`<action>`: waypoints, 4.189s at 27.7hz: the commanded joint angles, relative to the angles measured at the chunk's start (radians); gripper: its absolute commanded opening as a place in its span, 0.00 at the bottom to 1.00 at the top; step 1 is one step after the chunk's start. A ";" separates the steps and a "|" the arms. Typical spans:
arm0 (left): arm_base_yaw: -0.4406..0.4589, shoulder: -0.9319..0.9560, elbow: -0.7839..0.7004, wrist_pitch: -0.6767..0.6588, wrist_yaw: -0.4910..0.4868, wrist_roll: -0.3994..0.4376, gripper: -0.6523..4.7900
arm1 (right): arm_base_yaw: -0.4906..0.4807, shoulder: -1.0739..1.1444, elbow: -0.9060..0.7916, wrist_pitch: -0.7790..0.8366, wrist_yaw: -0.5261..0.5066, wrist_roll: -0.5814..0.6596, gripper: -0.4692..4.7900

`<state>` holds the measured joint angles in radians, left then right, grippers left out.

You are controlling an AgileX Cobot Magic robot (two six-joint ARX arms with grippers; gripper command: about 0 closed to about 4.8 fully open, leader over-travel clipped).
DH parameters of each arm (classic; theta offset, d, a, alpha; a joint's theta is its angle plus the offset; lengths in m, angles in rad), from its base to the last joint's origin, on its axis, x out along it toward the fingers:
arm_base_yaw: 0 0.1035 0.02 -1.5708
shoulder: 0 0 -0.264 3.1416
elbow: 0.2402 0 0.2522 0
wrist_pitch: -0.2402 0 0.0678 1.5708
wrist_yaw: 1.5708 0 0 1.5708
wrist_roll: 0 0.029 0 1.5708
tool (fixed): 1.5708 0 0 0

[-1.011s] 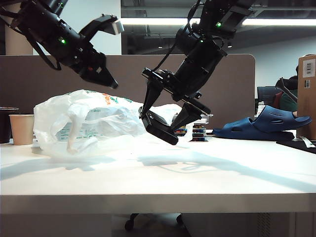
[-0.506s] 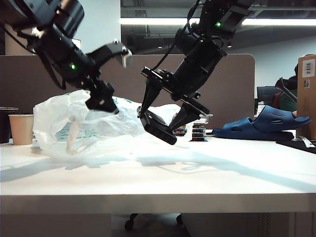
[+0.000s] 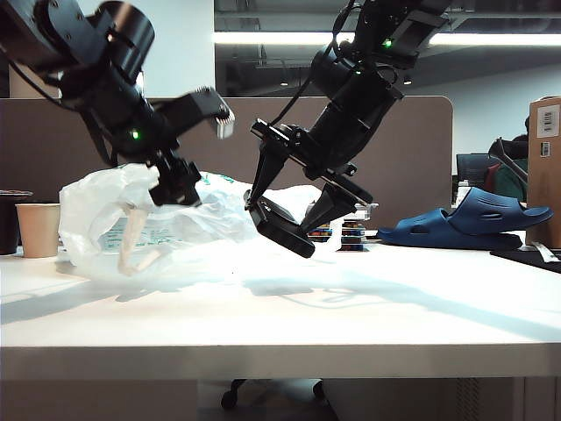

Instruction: Put the power bank into the bag.

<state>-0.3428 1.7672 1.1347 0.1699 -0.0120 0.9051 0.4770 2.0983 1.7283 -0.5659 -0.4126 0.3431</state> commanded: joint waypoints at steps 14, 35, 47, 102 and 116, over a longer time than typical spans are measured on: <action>0.001 0.014 0.002 0.072 -0.095 -0.002 0.11 | 0.004 -0.010 0.008 0.018 -0.016 0.001 0.46; -0.058 -0.129 0.004 0.011 0.237 -0.289 0.11 | 0.004 -0.009 0.008 0.129 -0.035 0.000 0.46; -0.058 -0.217 0.004 0.016 0.536 -0.430 0.11 | 0.005 -0.006 0.008 0.274 -0.085 -0.002 0.46; -0.068 -0.212 0.004 -0.102 0.614 -0.591 0.12 | 0.086 0.122 0.007 0.187 -0.297 0.005 0.58; -0.066 -0.212 0.004 -0.105 0.459 -0.591 0.12 | 0.097 0.122 0.008 0.087 -0.191 -0.003 1.00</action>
<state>-0.4099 1.5581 1.1343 0.0616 0.4767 0.3168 0.5720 2.2269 1.7321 -0.4660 -0.6205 0.3462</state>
